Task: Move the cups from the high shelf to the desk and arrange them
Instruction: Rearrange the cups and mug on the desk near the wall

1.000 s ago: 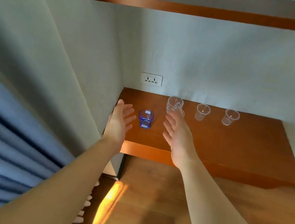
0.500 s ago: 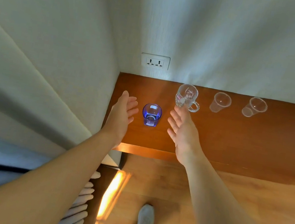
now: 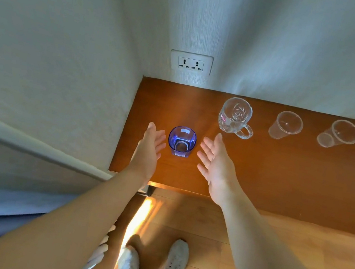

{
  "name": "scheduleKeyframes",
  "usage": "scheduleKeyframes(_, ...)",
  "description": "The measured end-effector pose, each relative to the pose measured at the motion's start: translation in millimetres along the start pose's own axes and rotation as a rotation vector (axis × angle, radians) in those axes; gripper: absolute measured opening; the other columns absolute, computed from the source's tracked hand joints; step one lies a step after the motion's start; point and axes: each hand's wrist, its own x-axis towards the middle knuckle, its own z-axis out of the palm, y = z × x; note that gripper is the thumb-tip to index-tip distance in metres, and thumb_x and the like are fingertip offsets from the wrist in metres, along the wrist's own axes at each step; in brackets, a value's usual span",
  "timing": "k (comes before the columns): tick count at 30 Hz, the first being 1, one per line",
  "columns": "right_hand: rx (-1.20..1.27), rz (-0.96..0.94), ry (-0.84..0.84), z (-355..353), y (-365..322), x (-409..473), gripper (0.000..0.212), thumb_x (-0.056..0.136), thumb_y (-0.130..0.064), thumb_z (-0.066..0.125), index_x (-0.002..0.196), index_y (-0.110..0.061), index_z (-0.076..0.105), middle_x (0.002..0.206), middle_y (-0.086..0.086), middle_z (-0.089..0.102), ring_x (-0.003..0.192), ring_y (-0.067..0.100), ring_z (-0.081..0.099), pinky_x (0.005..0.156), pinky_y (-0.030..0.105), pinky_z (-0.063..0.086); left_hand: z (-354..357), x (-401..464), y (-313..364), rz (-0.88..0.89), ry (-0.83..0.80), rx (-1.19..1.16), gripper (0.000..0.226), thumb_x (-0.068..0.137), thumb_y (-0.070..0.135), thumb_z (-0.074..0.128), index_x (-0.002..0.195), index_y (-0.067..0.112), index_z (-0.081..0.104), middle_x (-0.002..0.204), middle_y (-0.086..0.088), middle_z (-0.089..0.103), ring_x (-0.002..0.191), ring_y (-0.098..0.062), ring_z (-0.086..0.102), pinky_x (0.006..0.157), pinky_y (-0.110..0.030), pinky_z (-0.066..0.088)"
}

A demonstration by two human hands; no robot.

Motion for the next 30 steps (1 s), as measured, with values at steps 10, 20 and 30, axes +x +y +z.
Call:
scheduleKeyframes(10,0.040,0.045,-0.015,20.5,14.5,10.4,0.065,0.103,-0.065,0.027,0.153,-0.027,0.046,0.159,-0.005,0.047,0.146,0.013,0.044,0.123,0.045,0.026,4.9,9.4,-15.0,-0.020,-0.072,-0.027,0.069,0.107,0.060,0.012,0.153,0.022,0.047,0.159,-0.001,0.050,0.148,-0.020,0.044,0.121,-0.037,0.028)
scheduleKeyframes(20,0.094,0.021,0.015,39.3,9.7,21.7,0.069,0.102,-0.068,0.028,0.157,-0.029,0.040,0.161,-0.008,0.045,0.147,0.012,0.042,0.122,0.043,0.025,-4.1,21.2,-8.0,0.021,-0.109,-0.015,0.070,0.104,0.063,0.009,0.156,0.029,0.042,0.163,0.003,0.044,0.153,-0.017,0.037,0.125,-0.039,0.022)
scheduleKeyframes(30,-0.001,-0.073,-0.049,76.5,-25.7,70.3,0.061,0.102,-0.068,0.029,0.144,-0.032,0.053,0.138,-0.017,0.063,0.140,0.012,0.048,0.121,0.046,0.029,-11.6,71.6,19.8,0.138,-0.006,-0.070,0.079,0.094,0.076,0.017,0.156,0.032,0.039,0.161,0.003,0.047,0.151,-0.018,0.038,0.127,-0.047,0.021)
